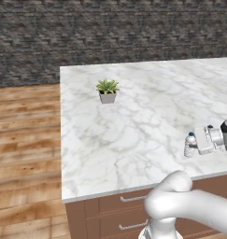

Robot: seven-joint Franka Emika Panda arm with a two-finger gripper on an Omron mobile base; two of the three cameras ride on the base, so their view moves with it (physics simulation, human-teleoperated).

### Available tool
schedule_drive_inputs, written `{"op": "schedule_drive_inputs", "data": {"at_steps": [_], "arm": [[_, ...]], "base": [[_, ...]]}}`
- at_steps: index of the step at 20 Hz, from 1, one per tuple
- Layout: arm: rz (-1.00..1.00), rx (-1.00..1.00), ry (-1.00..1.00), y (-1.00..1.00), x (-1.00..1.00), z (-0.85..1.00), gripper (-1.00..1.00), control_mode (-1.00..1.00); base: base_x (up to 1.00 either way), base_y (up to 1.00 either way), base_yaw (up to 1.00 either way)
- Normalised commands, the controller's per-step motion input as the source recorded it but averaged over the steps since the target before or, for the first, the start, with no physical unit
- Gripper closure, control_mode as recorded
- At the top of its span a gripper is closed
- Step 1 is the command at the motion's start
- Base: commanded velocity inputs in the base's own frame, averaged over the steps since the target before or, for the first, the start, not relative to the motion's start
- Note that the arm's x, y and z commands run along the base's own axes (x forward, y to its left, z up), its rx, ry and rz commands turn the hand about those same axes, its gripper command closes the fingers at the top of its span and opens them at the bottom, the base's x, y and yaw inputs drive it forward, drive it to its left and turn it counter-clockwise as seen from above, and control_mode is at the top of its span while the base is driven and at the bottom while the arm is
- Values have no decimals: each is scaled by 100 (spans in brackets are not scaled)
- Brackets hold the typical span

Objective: Take the bottled waters from the counter and place them in the freezer to freeze. Close the freezer door after placing the bottles.

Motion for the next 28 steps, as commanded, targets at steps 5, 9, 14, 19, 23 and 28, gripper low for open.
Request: {"op": "schedule_drive_inputs", "data": {"at_steps": [5,9,14,19,23,28], "arm": [[-9,0,7,0,-37,85,100,-100],[-18,0,2,0,-43,100,100,-100],[-28,-10,5,24,-16,100,100,-100],[-46,-10,7,31,-15,91,100,-100],[-61,-1,19,14,-22,48,100,-100],[-66,0,28,27,-20,23,100,-100]], "base": [[0,0,0],[0,0,0],[0,0,0],[0,0,0],[0,0,0],[0,0,0]]}}
